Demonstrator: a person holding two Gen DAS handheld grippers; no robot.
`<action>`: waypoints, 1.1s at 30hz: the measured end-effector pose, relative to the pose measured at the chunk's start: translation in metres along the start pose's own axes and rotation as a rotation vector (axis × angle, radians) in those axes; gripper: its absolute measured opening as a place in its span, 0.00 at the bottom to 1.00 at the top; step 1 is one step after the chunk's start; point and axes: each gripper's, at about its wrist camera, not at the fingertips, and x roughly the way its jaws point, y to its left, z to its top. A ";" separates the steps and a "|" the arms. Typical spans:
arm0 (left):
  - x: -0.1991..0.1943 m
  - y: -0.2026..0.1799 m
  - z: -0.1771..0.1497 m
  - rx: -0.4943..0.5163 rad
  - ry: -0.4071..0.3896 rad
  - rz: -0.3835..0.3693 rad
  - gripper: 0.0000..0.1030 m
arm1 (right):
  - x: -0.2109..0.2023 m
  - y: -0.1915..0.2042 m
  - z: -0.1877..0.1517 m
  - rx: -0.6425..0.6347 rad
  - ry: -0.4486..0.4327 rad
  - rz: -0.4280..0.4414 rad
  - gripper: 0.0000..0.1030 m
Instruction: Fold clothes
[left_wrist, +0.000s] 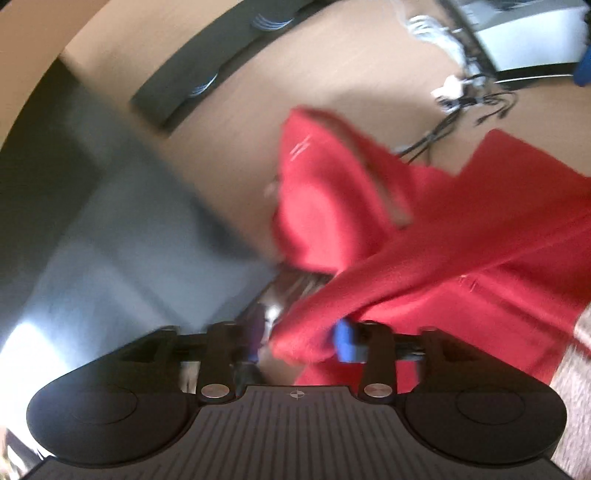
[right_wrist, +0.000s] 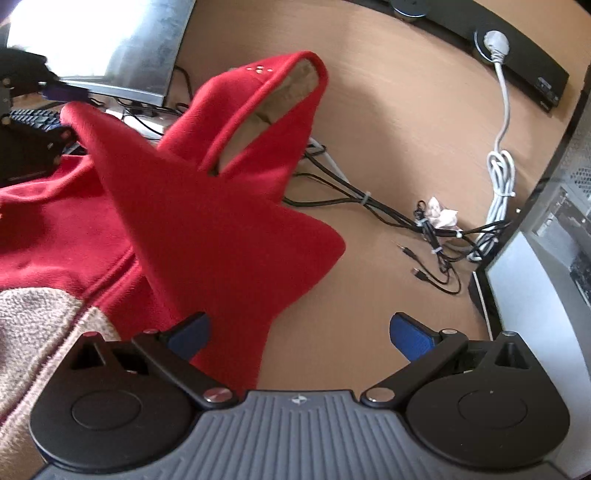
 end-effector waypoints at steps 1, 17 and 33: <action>-0.003 0.004 -0.006 -0.033 0.032 -0.023 0.70 | 0.001 0.002 0.000 -0.005 0.005 0.000 1.00; 0.037 0.055 -0.057 -1.174 0.356 -0.509 0.90 | 0.011 0.018 -0.011 -0.006 0.086 0.017 1.00; 0.049 0.047 -0.017 -0.587 0.197 -0.163 0.18 | 0.006 0.013 -0.007 0.089 0.027 0.019 1.00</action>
